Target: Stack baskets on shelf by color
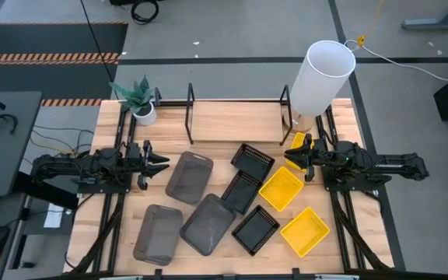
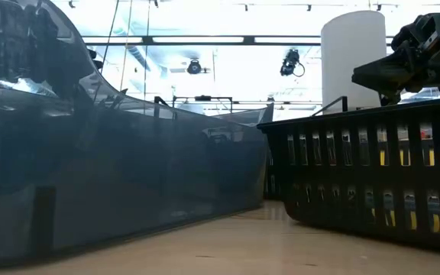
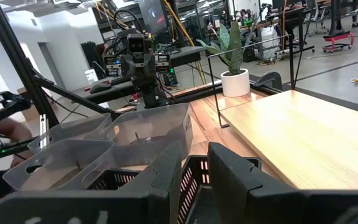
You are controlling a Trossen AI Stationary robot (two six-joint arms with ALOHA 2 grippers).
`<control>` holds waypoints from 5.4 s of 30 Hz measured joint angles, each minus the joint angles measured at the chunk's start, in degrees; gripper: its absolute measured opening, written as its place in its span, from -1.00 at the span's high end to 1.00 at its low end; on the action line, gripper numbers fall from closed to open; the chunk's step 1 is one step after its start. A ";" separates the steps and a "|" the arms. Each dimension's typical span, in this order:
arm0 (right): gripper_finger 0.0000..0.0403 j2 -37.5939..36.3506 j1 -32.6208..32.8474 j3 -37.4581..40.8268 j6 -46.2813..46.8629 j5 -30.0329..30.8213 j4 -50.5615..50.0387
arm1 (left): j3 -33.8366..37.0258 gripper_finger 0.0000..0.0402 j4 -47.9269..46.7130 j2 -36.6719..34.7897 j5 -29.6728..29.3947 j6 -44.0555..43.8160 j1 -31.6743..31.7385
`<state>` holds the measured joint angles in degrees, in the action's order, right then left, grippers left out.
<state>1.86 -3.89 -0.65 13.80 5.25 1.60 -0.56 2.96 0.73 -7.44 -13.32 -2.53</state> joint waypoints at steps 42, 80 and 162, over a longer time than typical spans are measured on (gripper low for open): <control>0.58 -0.01 -0.75 0.03 -18.97 11.76 10.23 | 0.01 0.42 0.00 0.01 0.01 0.01 0.00; 0.58 27.95 3.70 -14.56 5.33 3.62 -3.91 | 0.00 0.42 0.00 0.02 0.02 0.02 0.00; 0.88 98.44 25.13 -62.83 39.13 -1.64 -50.87 | 0.00 0.42 -0.37 0.55 0.06 0.02 0.00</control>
<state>100.30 21.23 -63.48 52.94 3.61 -49.28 -0.56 2.59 1.28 -7.38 -13.30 -2.52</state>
